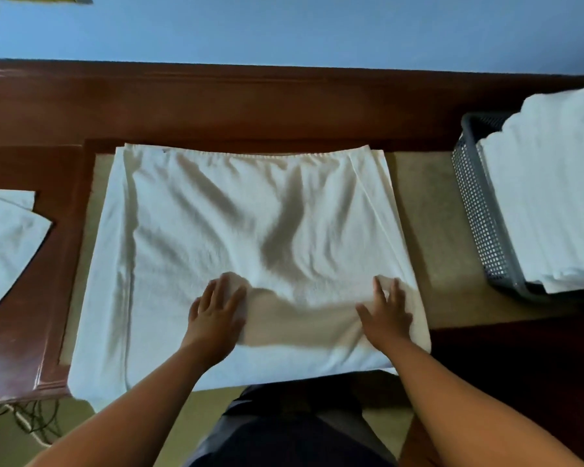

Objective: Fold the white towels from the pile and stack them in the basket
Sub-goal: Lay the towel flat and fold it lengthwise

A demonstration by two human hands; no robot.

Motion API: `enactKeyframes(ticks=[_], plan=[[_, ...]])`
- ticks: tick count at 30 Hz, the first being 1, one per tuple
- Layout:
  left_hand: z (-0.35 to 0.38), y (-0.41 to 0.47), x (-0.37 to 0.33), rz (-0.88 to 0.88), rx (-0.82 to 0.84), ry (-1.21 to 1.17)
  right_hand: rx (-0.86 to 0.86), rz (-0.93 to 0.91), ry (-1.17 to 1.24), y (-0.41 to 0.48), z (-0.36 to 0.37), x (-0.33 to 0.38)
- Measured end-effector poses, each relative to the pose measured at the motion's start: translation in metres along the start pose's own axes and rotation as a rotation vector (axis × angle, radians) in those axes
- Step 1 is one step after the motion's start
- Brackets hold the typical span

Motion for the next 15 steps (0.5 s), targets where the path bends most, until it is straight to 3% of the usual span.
enactKeyframes(ticks=[8, 12, 15], plan=[[0.008, -0.023, -0.034, -0.065, 0.033, -0.010, 0.106, 0.092, -0.005, 0.006, -0.036, -0.094], [0.018, -0.026, -0.086, -0.014, 0.059, -0.007, 0.040, -0.070, -0.114, 0.008, -0.048, -0.090], [0.020, -0.022, -0.128, 0.003, 0.061, -0.035, 0.003, -0.321, -0.261, 0.008, -0.047, -0.080]])
Point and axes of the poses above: each hand's wrist, its own y-axis towards the middle knuckle, its own z-axis out of the palm, x = y × z, the point moved 3 cm from there along y, towards the middle knuckle, and after that the axes turned 13 degrees about -z, right-handed, at the moved point
